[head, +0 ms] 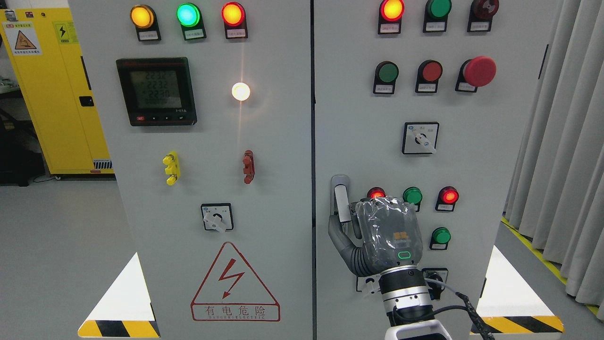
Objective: Release door handle
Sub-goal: 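Rotate the gripped handle sideways with the right hand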
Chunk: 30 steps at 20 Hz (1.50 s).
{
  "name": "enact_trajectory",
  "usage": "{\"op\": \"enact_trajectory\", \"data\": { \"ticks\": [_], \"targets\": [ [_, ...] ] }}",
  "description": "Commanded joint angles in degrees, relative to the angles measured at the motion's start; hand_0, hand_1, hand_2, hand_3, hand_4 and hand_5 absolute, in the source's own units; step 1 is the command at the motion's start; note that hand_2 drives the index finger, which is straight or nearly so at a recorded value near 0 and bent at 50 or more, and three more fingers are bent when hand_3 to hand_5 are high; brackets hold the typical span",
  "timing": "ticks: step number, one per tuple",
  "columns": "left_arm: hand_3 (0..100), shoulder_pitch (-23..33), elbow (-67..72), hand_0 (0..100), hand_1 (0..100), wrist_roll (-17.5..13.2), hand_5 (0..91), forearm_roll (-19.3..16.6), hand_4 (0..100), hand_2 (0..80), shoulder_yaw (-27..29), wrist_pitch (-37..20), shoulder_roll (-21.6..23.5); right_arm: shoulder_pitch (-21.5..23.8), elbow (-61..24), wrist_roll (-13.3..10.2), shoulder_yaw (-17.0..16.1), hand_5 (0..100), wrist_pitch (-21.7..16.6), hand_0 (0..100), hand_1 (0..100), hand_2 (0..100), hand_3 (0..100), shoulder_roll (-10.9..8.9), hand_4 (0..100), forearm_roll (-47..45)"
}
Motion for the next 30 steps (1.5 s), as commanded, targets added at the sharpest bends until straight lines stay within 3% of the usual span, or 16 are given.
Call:
{"op": "enact_trajectory", "data": {
  "ticks": [1, 17, 30],
  "targets": [
    [0, 0.0, -0.7, 12, 56, 0.0, 0.0, 0.0, 0, 0.0, 0.0, 0.0, 0.0, 0.0, -0.3, -0.3, -0.1, 100, 0.4, 67, 43, 97, 100, -0.11, 100, 0.1],
    [0, 0.0, -0.7, 12, 56, 0.0, 0.0, 0.0, 0, 0.0, 0.0, 0.0, 0.0, 0.0, -1.0, -0.4, -0.1, 100, 0.5, 60, 53, 97, 100, -0.37, 100, 0.1],
    [0, 0.0, -0.7, 12, 56, 0.0, 0.0, 0.0, 0, 0.0, 0.0, 0.0, 0.0, 0.1, -1.1, -0.6, -0.2, 100, 0.5, 59, 53, 97, 100, -0.64, 100, 0.1]
  ]
}}
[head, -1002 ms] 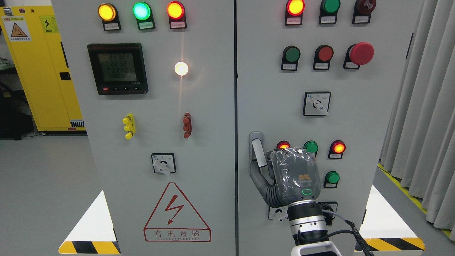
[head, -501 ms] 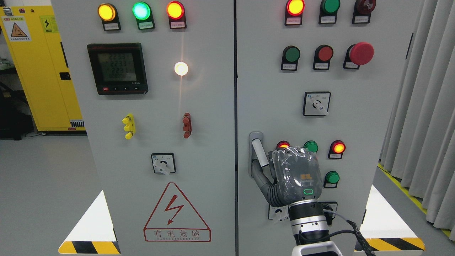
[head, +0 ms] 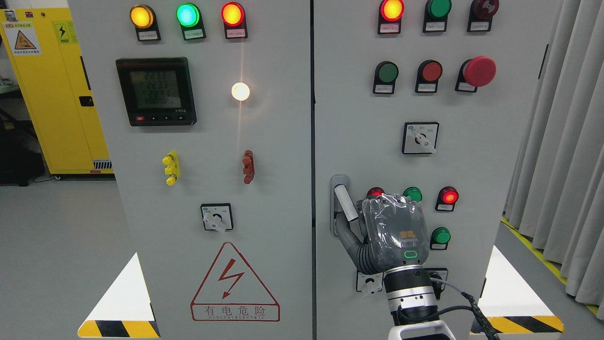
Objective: Release door handle
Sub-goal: 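Rotate the gripped handle sideways with the right hand, then keep turning the handle with the right hand until nearly horizontal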
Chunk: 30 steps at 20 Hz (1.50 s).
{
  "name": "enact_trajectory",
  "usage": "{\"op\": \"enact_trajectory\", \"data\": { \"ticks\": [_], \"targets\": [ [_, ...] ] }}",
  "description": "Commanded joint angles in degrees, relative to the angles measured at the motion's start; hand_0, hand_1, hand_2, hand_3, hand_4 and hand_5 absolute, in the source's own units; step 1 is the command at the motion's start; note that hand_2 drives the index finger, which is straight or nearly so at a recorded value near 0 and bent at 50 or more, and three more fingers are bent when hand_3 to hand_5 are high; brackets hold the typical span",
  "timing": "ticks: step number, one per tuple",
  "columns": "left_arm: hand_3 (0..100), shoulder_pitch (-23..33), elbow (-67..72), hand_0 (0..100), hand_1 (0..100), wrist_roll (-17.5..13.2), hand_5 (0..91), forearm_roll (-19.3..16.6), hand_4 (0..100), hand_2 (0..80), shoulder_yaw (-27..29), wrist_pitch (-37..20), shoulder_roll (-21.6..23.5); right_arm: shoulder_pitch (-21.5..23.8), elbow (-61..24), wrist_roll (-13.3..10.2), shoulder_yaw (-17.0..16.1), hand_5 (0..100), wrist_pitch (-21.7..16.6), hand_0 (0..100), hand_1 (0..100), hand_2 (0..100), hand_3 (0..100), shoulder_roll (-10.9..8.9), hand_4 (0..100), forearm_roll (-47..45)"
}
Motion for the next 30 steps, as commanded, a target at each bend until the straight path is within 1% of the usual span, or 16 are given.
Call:
{"op": "enact_trajectory", "data": {
  "ticks": [1, 13, 15, 30],
  "targets": [
    [0, 0.0, -0.7, 12, 56, 0.0, 0.0, 0.0, 0, 0.0, 0.0, 0.0, 0.0, 0.0, -0.4, 0.0, -0.1, 100, -0.1, 59, 53, 97, 100, -0.30, 100, 0.0],
    [0, 0.0, -0.7, 12, 56, 0.0, 0.0, 0.0, 0, 0.0, 0.0, 0.0, 0.0, 0.0, -0.8, -0.1, -0.5, 100, -0.1, 59, 53, 97, 100, -0.39, 100, 0.0],
    [0, 0.0, -0.7, 12, 56, 0.0, 0.0, 0.0, 0, 0.0, 0.0, 0.0, 0.0, 0.1, -1.0, -0.1, -0.5, 100, -0.1, 59, 53, 97, 100, -0.91, 100, 0.0],
    [0, 0.0, -0.7, 12, 56, 0.0, 0.0, 0.0, 0, 0.0, 0.0, 0.0, 0.0, 0.1, -1.4, -0.1, -0.9, 100, -0.1, 59, 54, 96, 100, -1.36, 100, 0.0]
  ]
}}
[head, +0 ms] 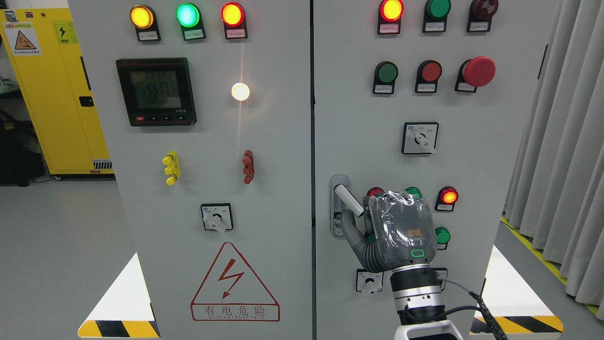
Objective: Release door handle
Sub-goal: 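Keep turning the handle with the right hand until nearly horizontal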
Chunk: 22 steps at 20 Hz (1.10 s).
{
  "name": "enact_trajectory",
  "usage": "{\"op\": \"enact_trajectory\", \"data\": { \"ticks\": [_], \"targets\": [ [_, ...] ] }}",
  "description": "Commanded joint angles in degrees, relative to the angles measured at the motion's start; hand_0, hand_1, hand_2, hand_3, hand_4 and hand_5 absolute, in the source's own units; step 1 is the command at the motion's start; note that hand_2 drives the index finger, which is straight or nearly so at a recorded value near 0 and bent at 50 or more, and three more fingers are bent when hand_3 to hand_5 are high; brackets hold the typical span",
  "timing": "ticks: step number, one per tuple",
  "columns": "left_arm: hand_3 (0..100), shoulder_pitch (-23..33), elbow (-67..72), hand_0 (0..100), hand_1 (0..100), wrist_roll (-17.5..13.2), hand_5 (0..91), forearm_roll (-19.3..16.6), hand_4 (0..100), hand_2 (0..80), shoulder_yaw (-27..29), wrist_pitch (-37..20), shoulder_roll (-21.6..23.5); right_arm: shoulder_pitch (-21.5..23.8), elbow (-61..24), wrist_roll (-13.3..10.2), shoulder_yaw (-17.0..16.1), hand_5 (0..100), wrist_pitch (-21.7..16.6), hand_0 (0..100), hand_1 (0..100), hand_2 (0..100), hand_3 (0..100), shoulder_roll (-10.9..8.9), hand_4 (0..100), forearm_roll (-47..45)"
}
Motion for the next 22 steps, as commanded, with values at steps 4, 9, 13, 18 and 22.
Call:
{"op": "enact_trajectory", "data": {
  "ticks": [4, 9, 13, 18, 22],
  "targets": [
    [0, 0.0, -0.7, 12, 56, 0.0, 0.0, 0.0, 0, 0.0, 0.0, 0.0, 0.0, 0.0, -0.2, 0.3, -0.4, 100, 0.1, 58, 57, 96, 100, -1.21, 100, 0.1],
    [0, 0.0, -0.7, 12, 56, 0.0, 0.0, 0.0, 0, 0.0, 0.0, 0.0, 0.0, -0.1, -0.2, 0.3, -0.4, 100, 0.1, 55, 62, 96, 100, -1.56, 100, 0.1],
    [0, 0.0, -0.7, 12, 56, 0.0, 0.0, 0.0, 0, 0.0, 0.0, 0.0, 0.0, -0.2, -0.2, 0.3, -0.4, 100, 0.1, 52, 63, 96, 100, -1.56, 100, 0.0],
    [0, 0.0, -0.7, 12, 56, 0.0, 0.0, 0.0, 0, 0.0, 0.0, 0.0, 0.0, -0.4, -0.3, 0.3, -0.6, 100, 0.1, 50, 61, 96, 100, -1.65, 100, 0.0],
    [0, 0.0, -0.7, 12, 56, 0.0, 0.0, 0.0, 0, 0.0, 0.0, 0.0, 0.0, -0.5, -0.7, 0.3, -1.5, 100, 0.1, 53, 59, 96, 100, -2.08, 100, -0.1]
  ]
}}
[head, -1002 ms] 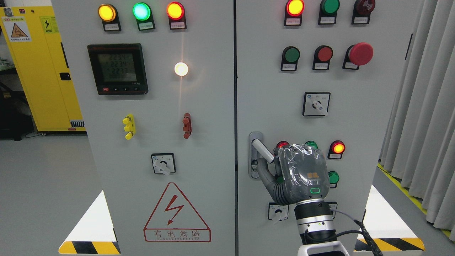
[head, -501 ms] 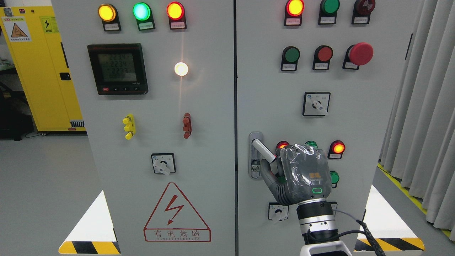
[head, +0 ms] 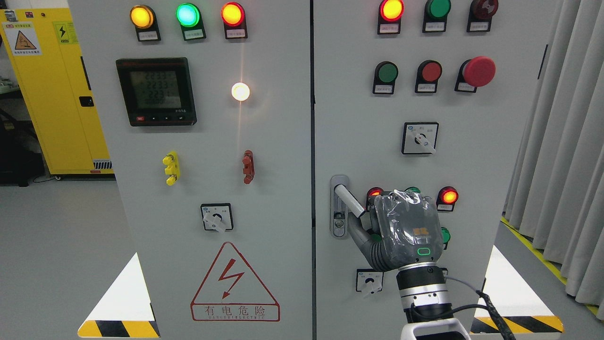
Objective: Release door handle
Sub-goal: 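Keep turning the handle with the right hand until nearly horizontal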
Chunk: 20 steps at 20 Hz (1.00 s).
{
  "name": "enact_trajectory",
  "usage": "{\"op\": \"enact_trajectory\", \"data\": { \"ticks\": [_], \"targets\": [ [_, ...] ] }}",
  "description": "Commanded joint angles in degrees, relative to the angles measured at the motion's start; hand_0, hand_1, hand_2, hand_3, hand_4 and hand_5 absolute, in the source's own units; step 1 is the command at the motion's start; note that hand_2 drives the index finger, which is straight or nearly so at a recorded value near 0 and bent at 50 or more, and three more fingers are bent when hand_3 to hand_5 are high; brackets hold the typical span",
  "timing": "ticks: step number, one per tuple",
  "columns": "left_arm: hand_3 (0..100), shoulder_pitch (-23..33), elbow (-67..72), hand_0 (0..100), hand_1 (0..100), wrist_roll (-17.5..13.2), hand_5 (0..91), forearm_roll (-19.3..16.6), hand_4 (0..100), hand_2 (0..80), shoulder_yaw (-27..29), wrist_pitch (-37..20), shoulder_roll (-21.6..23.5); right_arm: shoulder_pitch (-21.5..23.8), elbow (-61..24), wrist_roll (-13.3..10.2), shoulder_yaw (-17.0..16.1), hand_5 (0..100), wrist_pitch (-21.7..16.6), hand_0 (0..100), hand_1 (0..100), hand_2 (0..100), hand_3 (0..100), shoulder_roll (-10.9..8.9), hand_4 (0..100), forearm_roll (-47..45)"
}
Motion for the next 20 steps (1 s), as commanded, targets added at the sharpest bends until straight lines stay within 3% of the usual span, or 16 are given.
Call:
{"op": "enact_trajectory", "data": {
  "ticks": [1, 20],
  "targets": [
    [0, 0.0, -0.7, 12, 56, 0.0, 0.0, 0.0, 0, 0.0, 0.0, 0.0, 0.0, -0.1, -0.3, 0.1, -1.0, 100, -0.1, 54, 58, 96, 100, -1.07, 100, -0.1],
    [0, 0.0, -0.7, 12, 56, 0.0, 0.0, 0.0, 0, 0.0, 0.0, 0.0, 0.0, -0.5, -0.4, 0.2, -1.0, 100, -0.2, 59, 57, 96, 100, -1.25, 100, -0.3]
  ]
}}
